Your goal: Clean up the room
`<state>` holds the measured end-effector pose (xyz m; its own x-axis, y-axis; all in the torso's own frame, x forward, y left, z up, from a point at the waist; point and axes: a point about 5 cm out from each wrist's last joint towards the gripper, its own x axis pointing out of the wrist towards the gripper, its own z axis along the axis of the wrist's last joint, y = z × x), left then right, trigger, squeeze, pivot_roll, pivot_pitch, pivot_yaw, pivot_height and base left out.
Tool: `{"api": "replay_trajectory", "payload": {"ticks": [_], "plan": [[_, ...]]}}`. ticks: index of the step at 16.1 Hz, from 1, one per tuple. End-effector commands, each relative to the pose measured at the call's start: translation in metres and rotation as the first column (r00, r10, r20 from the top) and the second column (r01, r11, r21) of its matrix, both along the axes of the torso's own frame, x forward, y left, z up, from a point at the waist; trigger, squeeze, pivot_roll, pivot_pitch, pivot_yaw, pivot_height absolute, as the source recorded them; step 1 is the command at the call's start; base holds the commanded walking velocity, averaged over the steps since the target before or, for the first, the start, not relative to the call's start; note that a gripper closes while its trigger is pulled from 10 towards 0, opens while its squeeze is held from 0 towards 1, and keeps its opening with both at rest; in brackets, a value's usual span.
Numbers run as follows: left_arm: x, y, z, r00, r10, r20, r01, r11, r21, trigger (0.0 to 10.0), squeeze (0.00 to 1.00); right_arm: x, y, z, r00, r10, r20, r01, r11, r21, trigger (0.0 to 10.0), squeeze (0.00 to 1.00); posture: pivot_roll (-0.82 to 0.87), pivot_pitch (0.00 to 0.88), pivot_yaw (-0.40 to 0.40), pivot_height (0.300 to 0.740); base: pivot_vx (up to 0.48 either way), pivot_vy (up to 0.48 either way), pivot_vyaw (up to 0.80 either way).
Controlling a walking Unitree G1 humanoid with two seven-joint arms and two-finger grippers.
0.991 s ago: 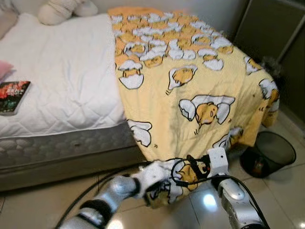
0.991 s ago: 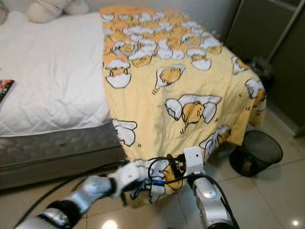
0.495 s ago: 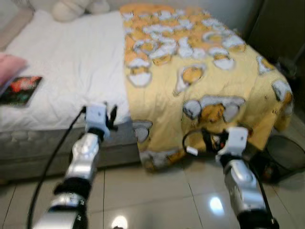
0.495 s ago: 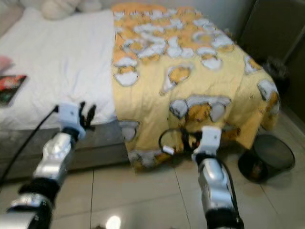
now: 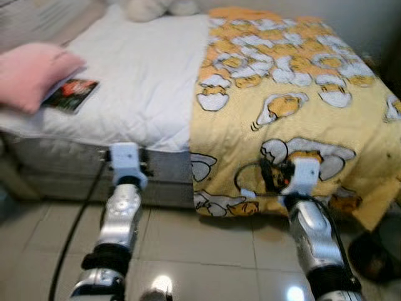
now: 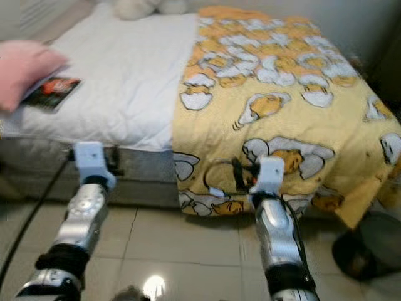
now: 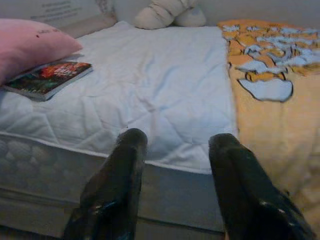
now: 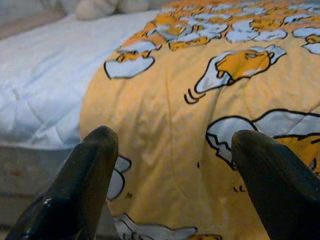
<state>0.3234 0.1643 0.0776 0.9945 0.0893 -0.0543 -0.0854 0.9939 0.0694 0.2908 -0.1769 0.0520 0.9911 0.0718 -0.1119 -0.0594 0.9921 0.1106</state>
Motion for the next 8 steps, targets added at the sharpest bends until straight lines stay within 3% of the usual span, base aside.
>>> {"api": "replay_trajectory", "payload": {"ticks": [1, 3, 4, 5, 6, 7, 8], "plan": [[0.003, 0.000, 0.004, 1.000, 0.006, 0.001, -0.006, 1.000, 0.019, 10.0, 1.00, 0.001, 0.003, 0.005, 1.000, 0.013, 0.020, -0.013, 1.000, -0.006, 10.0, 0.00, 0.02, 0.000, 0.006, 0.740, 0.251, -0.405, 0.56], [0.004, -0.005, 0.000, 0.999, -0.007, -0.032, 0.007, 1.000, -0.010, 10.0, 1.00, -0.005, 0.000, 0.000, 1.000, 0.008, 0.007, -0.008, 1.000, -0.014, 10.0, 0.00, 0.02, 0.000, 0.015, 0.740, 0.261, -0.401, 0.56], [0.002, -0.011, 0.002, 0.998, -0.070, -0.003, 0.070, 0.996, -0.053, 10.0, 0.24, -0.007, -0.001, -0.002, 1.000, 0.000, 0.003, 0.000, 1.000, -0.016, 10.0, 0.00, 0.01, 0.000, 0.024, 0.740, 0.382, -0.285, 0.56], [-0.005, -0.012, 0.003, 0.995, -0.100, 0.021, 0.100, 0.995, 0.016, 10.0, 0.00, -0.011, -0.003, -0.004, 1.000, -0.005, 0.005, 0.006, 1.000, -0.024, 10.0, 0.00, 0.01, 0.000, 0.031, 0.740, 0.000, 0.000, 0.55], [-0.018, -0.009, 0.000, 0.990, -0.141, 0.018, 0.140, 0.989, 0.045, 10.0, 0.00, -0.025, -0.009, -0.006, 1.000, -0.026, 0.017, 0.027, 0.999, -0.044, 10.0, 0.00, 0.01, 0.000, 0.038, 0.740, 0.000, 0.000, 0.56], [-0.034, -0.007, -0.001, 0.979, -0.199, 0.032, 0.197, 0.979, 0.054, 10.0, 1.00, -0.045, -0.015, -0.010, 0.998, -0.053, 0.019, 0.054, 0.997, -0.055, 10.0, 0.00, 0.02, 0.000, 0.033, 0.740, 0.000, 0.000, 0.56], [-0.041, -0.005, -0.002, 0.975, -0.221, 0.036, 0.219, 0.974, 0.055, 10.0, 1.00, -0.052, -0.017, -0.012, 0.998, -0.066, 0.014, 0.067, 0.996, -0.053, 10.0, 0.00, 0.02, 0.000, 0.033, 0.740, 0.000, 0.000, 0.56]]}}
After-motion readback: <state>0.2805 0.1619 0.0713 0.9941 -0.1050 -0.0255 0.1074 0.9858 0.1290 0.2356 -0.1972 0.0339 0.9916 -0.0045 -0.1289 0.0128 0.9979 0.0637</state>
